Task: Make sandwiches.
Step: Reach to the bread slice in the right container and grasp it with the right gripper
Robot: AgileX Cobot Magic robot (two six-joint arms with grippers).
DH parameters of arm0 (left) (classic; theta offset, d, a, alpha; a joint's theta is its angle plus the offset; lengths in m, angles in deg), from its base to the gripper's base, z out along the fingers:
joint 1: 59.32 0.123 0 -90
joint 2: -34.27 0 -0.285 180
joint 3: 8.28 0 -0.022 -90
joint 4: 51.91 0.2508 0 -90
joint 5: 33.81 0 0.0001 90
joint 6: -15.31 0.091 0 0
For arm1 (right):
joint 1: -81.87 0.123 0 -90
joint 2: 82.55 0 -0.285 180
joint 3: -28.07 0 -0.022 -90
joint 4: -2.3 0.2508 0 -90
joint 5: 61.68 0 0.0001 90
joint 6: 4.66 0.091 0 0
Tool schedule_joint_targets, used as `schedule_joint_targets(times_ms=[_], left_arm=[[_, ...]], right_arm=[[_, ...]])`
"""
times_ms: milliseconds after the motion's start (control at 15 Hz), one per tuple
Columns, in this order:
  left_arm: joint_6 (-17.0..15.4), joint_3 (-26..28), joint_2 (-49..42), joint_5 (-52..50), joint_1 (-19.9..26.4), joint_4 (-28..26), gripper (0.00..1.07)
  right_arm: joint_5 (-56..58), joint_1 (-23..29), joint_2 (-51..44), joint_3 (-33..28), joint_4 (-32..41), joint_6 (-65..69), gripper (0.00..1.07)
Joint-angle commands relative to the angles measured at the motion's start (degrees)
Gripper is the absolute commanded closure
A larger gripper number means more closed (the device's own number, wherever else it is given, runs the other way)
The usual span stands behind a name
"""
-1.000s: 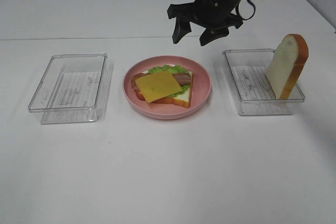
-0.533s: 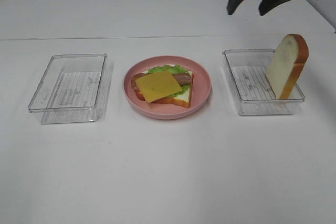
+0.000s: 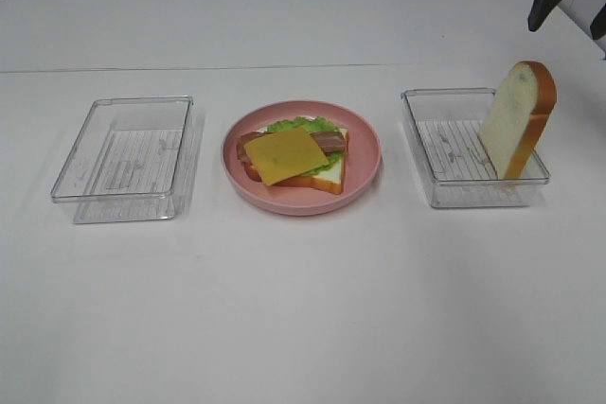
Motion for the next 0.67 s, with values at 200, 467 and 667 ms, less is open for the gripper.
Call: schedule_joint_targets(times_ms=[200,467,667], left_arm=[[-0.5,-0.1,-1.2,-0.6,0.0,0.0,0.27],[-0.5,-0.1,-1.2,-0.6,0.0,0.0,0.27],[-0.5,-0.1,-1.2,-0.6,0.0,0.0,0.27]], right_arm=[[1.6,-0.6,4.6,0.1,2.8,-3.9,0.38],[0.9,-0.6,9.5,0.1,4.0,-4.1,0.39],[-0.2,-0.6,10.5,0.1,4.0,-4.0,0.75]])
